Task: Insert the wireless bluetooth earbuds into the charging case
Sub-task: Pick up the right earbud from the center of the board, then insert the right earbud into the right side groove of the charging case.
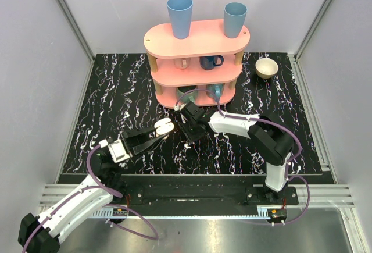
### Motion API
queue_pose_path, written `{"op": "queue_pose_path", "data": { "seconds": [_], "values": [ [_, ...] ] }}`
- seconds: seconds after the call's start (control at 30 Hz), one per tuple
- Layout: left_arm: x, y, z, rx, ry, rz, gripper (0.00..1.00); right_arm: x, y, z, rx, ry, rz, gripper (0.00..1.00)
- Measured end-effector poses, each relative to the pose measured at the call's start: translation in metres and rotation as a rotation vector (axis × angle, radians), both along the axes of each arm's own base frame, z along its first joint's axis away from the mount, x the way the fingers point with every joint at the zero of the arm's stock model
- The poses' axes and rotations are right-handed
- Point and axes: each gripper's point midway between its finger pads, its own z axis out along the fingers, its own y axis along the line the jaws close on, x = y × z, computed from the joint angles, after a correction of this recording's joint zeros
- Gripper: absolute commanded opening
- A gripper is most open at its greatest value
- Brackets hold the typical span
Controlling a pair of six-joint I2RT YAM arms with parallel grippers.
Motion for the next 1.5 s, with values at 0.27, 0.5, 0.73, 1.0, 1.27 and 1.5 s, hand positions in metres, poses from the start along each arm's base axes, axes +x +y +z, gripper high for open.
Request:
{"op": "queue_pose_path", "data": {
  "seconds": [0.27,0.5,0.73,1.0,1.27,1.5],
  "values": [
    [0.001,-0.001,-0.002,0.005,0.006,0.0,0.0,0.004,-0.003,0.0,-0.016,-0.019,-0.018,0.24],
    [0.002,0.0,-0.001,0.0,0.01,0.007,0.0,0.013,-0.017,0.022,-0.004,-0.126,-0.095,0.19],
    [0.006,0.002,-0.001,-0.007,0.027,0.027,0.0,0.025,-0.04,0.126,0.237,-0.405,-0.248,0.2],
    [0.014,0.0,-0.006,0.007,0.066,0.044,0.0,0.01,-0.055,0.259,0.571,-0.728,-0.298,0.2],
    [0.022,-0.003,-0.009,0.018,0.1,0.059,0.0,-0.028,-0.044,0.334,0.769,-0.929,-0.166,0.2],
    [0.025,-0.003,-0.011,0.026,0.118,0.067,0.0,-0.056,-0.018,0.359,0.822,-1.004,-0.01,0.2]
  ]
}}
